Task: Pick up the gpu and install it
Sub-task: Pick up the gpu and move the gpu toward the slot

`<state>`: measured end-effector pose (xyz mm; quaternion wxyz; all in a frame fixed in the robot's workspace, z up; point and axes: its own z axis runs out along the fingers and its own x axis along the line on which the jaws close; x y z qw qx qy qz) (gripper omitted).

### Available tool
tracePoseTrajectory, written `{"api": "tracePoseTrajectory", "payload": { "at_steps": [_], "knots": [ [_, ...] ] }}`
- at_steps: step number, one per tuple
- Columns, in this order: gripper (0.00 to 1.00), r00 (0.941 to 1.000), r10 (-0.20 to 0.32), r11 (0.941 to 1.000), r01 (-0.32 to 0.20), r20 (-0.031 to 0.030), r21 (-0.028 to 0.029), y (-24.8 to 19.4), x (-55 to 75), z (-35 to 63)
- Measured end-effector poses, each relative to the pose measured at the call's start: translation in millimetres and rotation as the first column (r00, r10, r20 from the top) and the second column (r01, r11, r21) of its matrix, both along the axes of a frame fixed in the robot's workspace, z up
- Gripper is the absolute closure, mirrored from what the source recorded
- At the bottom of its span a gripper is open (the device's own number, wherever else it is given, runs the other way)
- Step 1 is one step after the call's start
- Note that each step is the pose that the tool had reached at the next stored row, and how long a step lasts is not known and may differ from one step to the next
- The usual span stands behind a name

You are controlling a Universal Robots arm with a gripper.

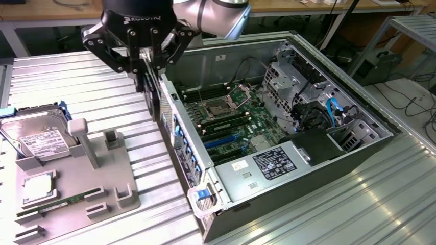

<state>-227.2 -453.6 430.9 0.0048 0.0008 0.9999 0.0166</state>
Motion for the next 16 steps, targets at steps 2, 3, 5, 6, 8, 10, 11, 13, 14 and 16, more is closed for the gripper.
{"api": "tracePoseTrajectory", "payload": {
  "at_steps": [2,3,5,6,8,10,11,13,14,16],
  "knots": [
    [0.72,1.0000,0.000,1.0000,0.000,0.0000,0.0000,0.0,5.3,0.0],
    [0.72,1.0000,0.000,1.0000,0.000,0.0000,0.0000,0.0,7.4,0.0],
    [0.72,1.0000,0.000,1.0000,0.000,0.0000,0.0000,0.0,11.3,0.0],
    [0.72,1.0000,0.000,1.0000,0.000,0.0000,0.0000,0.0,13.1,0.0],
    [0.72,1.0000,0.000,1.0000,0.000,0.0000,0.0000,0.0,17.4,0.0],
    [0.72,1.0000,0.000,1.0000,0.000,0.0000,0.0000,0.0,21.9,0.0],
    [0.72,1.0000,0.000,1.0000,0.000,0.0000,-0.0001,0.0,23.9,0.0],
    [0.72,1.0000,0.000,1.0000,0.000,0.0000,0.0000,0.0,27.8,0.0],
    [0.72,1.0000,0.000,1.0000,0.000,0.0000,0.0000,0.0,30.2,0.0],
    [0.72,1.0000,0.000,1.0000,0.000,0.0000,0.0000,0.0,33.8,0.0]
  ]
}}
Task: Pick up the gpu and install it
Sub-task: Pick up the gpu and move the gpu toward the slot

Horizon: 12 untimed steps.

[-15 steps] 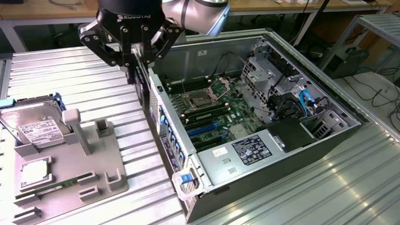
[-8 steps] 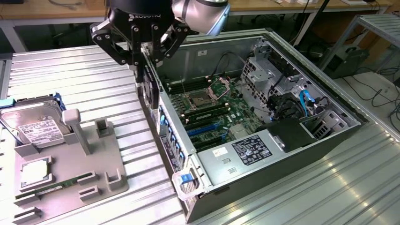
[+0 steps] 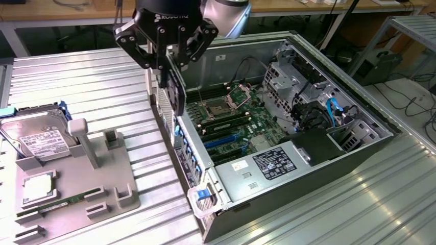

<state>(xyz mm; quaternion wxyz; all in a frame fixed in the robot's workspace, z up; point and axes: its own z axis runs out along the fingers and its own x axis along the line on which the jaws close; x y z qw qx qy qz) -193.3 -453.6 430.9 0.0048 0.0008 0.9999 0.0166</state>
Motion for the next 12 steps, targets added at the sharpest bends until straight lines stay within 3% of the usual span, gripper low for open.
{"api": "tracePoseTrajectory", "payload": {
  "at_steps": [12],
  "knots": [
    [0.72,1.0000,0.000,1.0000,0.000,0.0000,0.0000,0.0,23.2,0.0]
  ]
}}
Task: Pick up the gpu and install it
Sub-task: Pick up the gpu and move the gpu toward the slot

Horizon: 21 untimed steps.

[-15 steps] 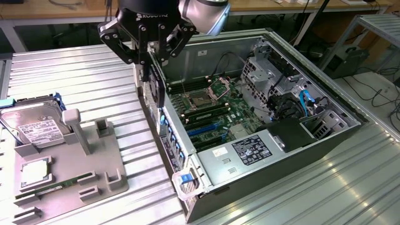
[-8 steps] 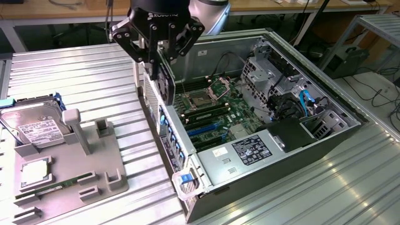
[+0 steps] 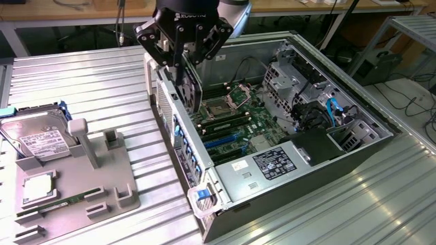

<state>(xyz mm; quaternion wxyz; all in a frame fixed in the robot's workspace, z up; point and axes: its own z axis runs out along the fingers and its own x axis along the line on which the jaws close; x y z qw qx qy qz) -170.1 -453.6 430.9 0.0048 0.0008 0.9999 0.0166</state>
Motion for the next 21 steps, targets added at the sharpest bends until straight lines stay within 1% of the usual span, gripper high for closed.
{"api": "tracePoseTrajectory", "payload": {
  "at_steps": [13,21],
  "knots": [
    [0.72,1.0000,0.000,1.0000,0.000,0.0000,0.0000,0.0,28.0,-0.1],
    [0.72,1.0000,0.000,1.0000,0.000,0.0011,0.0000,0.0,50.7,-0.4]
  ]
}}
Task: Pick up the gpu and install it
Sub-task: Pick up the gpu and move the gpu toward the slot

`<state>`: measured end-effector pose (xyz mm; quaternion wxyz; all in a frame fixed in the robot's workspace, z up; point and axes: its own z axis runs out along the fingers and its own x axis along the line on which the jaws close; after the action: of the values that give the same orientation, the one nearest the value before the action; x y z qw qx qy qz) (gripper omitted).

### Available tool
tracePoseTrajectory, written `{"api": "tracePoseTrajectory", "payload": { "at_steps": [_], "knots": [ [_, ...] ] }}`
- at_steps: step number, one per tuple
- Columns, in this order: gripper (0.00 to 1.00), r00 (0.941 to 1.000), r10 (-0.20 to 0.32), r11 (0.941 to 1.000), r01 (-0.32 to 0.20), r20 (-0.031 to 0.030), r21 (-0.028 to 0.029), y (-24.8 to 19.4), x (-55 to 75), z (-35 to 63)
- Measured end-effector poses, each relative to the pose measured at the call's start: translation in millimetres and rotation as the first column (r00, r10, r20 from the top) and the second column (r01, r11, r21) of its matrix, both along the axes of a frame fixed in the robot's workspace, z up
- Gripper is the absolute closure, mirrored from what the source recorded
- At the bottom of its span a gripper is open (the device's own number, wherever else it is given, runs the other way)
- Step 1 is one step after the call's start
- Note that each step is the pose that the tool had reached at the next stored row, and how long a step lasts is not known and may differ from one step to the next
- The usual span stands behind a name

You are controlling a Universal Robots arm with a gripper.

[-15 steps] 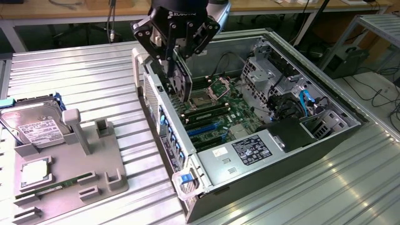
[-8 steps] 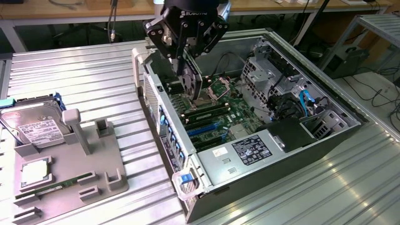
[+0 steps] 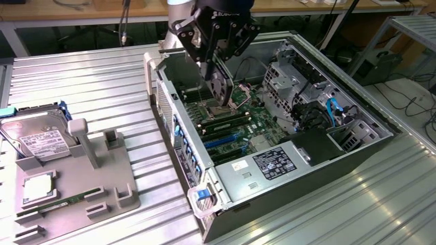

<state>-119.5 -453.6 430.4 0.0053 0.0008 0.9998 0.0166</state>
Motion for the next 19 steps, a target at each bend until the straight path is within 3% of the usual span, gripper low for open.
{"api": "tracePoseTrajectory", "payload": {
  "at_steps": [19],
  "knots": [
    [0.72,1.0000,0.000,1.0000,0.000,0.0042,-0.0001,0.0,54.4,-0.8]
  ]
}}
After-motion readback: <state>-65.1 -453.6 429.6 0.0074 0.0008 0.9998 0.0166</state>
